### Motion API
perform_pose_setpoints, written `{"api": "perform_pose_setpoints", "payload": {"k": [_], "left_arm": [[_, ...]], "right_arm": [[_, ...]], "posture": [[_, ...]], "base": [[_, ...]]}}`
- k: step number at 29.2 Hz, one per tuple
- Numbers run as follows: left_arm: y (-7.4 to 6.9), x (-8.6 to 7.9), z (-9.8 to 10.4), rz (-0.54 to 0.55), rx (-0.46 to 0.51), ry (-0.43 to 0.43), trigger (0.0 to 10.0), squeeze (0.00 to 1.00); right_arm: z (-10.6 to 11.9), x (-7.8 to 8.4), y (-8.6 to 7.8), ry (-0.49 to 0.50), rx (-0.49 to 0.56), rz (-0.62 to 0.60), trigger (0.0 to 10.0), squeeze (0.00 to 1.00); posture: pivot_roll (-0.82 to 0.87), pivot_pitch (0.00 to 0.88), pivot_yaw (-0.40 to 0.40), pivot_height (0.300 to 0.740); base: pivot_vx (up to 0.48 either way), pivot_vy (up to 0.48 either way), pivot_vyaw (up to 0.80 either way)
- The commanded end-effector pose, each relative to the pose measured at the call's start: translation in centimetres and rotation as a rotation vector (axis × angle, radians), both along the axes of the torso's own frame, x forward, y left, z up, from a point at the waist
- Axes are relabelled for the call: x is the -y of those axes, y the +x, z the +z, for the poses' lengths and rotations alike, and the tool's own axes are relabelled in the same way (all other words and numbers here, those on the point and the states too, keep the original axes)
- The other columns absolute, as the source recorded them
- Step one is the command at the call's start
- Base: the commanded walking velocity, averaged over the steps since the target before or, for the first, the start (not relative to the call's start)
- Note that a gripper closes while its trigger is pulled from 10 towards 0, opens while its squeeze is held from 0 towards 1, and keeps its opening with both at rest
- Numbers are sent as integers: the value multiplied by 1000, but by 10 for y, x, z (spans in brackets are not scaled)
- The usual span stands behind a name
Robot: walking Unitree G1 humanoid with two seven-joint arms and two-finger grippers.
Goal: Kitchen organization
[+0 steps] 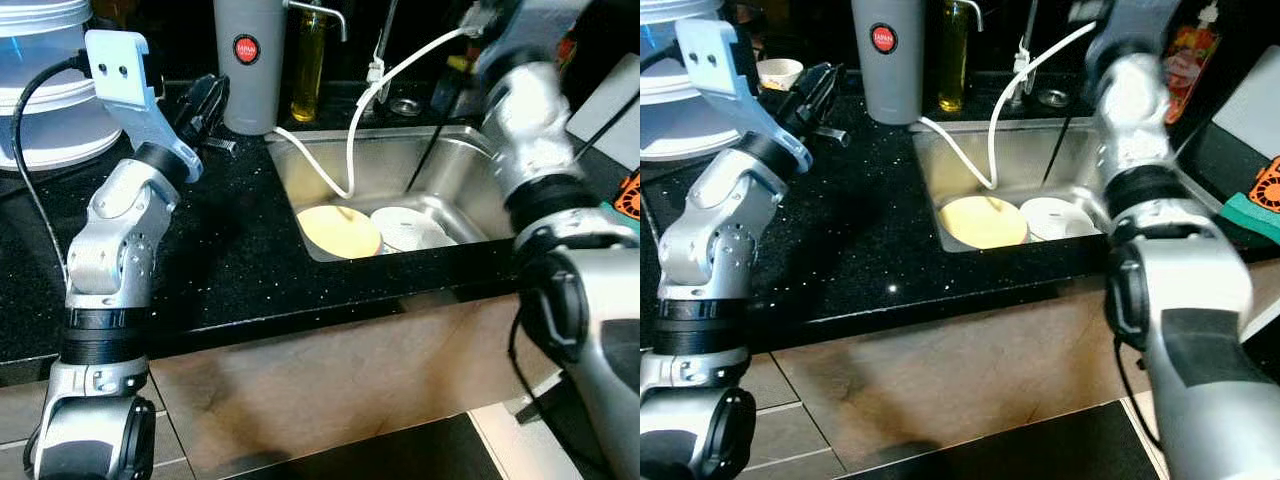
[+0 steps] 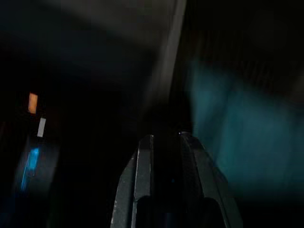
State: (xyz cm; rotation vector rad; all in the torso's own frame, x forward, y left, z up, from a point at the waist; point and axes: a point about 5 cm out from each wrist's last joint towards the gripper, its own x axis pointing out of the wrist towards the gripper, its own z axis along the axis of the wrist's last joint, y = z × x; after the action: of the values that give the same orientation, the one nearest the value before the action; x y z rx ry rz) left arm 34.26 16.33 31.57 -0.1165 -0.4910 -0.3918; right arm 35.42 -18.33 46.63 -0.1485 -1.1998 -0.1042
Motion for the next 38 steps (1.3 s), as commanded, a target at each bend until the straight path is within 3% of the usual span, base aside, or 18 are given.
{"api": "perform_pose_setpoints", "payload": {"k": [1,3,7,12,13,15,16,18,19,22,23,26,29,33,38], "left_arm": [[-1,1,2,0,7,16,10000,0],[1,2,1,-2,3,15,10000,0],[2,4,1,-10,3,18,10000,0],[2,5,0,-14,-3,18,10000,0],[2,5,-3,-12,-10,23,10000,0],[2,4,-7,1,-21,41,10000,0],[3,4,-8,13,-27,58,10000,0],[4,3,-9,33,-34,81,10000,0],[4,3,-9,33,-34,81,10000,0],[6,-5,-9,72,-44,105,10000,0],[6,-5,-9,72,-44,105,10000,0],[8,-15,-11,125,-60,131,10000,0],[10,-19,-15,152,-77,173,10000,0],[12,-12,-30,155,-117,287,10000,0],[9,-2,-33,117,-110,291,10000,0]], "right_arm": [[5,-4,-7,-32,60,-1,10000,0],[15,-12,-21,-77,163,6,10000,0],[13,-18,-34,-133,245,14,10000,0],[1,-24,-38,-175,253,35,10000,0],[-15,-27,-35,-185,202,59,10000,0],[-72,-36,-20,-145,-2,158,10000,0],[-105,-41,-17,-117,-115,203,10000,0],[-148,-45,-17,-36,-269,253,10000,0],[-148,-45,-17,-36,-269,253,10000,0],[-206,-41,-25,124,-490,271,10000,0],[-206,-41,-25,124,-490,271,10000,0],[-236,-25,-36,279,-624,211,10000,0],[-241,-15,-43,295,-653,164,10000,0],[-239,2,-39,356,-685,77,10000,0],[-238,11,-33,419,-721,26,10000,0]], "posture": [[101,0,-75,740],[92,0,-68,740],[86,0,-63,740],[77,0,-56,740],[73,0,-54,740],[65,0,-47,740],[67,0,-46,740],[64,1,-41,740],[64,1,-41,740],[53,3,-32,740],[53,3,-32,740],[40,1,-21,740],[37,4,-19,740],[39,0,-14,740],[47,0,-12,740]], "base": [[0,0,0],[0,0,0],[0,0,0],[0,0,0],[0,0,0],[0,0,0],[0,0,0],[0,0,0],[0,0,0],[0,0,0],[0,0,0],[0,0,0],[0,0,0],[0,0,0],[0,0,0]]}}
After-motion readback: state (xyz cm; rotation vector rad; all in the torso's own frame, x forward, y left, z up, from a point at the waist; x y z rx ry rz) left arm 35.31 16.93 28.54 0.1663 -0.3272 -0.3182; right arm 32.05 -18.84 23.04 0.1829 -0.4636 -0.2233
